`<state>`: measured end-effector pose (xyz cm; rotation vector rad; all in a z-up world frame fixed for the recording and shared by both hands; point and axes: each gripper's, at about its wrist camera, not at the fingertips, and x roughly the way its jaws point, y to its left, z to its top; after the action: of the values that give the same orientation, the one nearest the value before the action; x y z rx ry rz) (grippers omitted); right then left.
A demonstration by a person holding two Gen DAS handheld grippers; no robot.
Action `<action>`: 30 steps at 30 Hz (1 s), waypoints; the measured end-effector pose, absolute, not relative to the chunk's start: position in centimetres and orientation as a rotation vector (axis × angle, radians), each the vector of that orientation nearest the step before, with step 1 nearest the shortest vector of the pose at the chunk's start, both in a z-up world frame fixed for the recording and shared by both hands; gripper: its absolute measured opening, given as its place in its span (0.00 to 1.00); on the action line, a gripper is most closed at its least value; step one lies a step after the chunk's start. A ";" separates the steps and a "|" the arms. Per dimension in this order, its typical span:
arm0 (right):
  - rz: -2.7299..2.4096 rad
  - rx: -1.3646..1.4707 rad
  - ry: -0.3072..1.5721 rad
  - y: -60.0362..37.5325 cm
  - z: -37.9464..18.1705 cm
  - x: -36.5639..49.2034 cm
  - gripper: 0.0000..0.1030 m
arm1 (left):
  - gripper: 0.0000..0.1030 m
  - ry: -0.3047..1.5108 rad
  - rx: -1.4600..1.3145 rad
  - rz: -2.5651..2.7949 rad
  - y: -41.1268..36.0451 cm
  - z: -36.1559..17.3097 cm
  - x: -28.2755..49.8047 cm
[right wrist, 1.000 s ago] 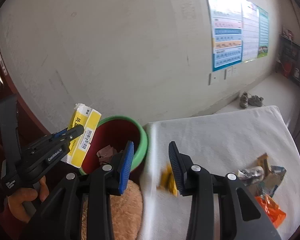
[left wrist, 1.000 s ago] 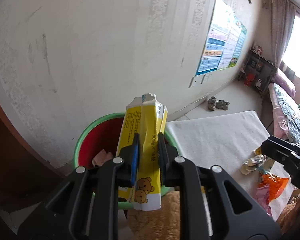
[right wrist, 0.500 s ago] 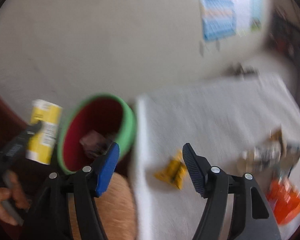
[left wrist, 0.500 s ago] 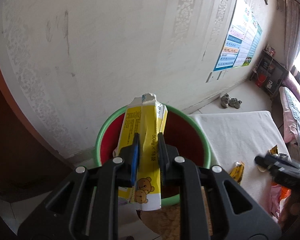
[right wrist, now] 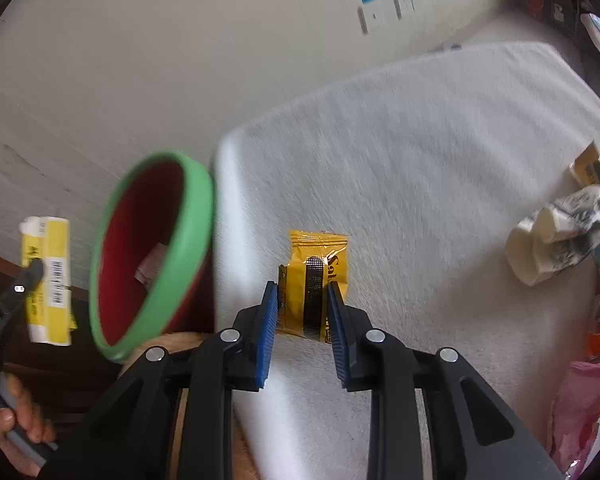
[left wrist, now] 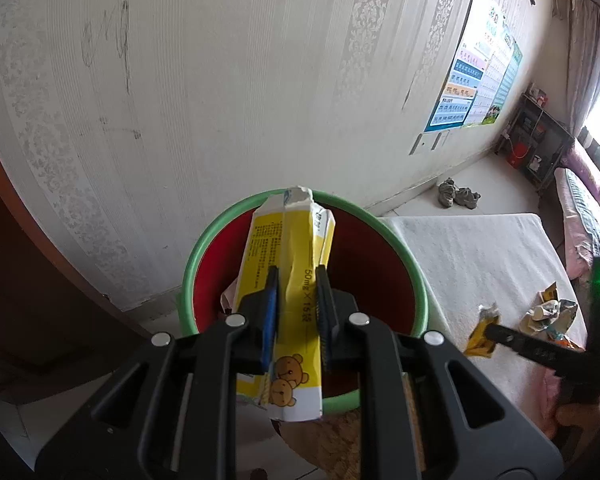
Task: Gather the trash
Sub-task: 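Drop the carton into the bin with the left tool while the right tool drops the wrapper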
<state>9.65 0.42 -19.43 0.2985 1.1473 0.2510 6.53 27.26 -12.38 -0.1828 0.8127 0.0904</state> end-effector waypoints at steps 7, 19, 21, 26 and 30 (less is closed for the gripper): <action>0.382 0.309 1.023 2.4 -13.9 9.6 0.23 | 0.16 0.824 -0.167 0.087 27.0 -12.9 6.5; 0.568 0.304 0.971 8.7 -9.4 11.0 0.25 | 0.16 0.855 -0.151 0.122 27.7 -14.0 6.7; 0.586 0.295 0.968 9.3 -9.5 11.2 0.26 | 0.16 0.859 -0.150 0.130 27.9 -14.1 6.8; 0.605 0.302 0.945 10.0 -9.3 11.2 0.60 | 0.66 0.839 -0.164 0.165 28.1 -14.0 6.7; 0.598 0.321 0.949 8.7 -9.5 10.4 0.60 | 0.67 0.846 -0.132 0.167 27.7 -14.0 6.4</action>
<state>10.41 8.68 -9.51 0.3212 0.9492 0.5982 6.45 27.66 -13.96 -0.1319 0.8455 0.1666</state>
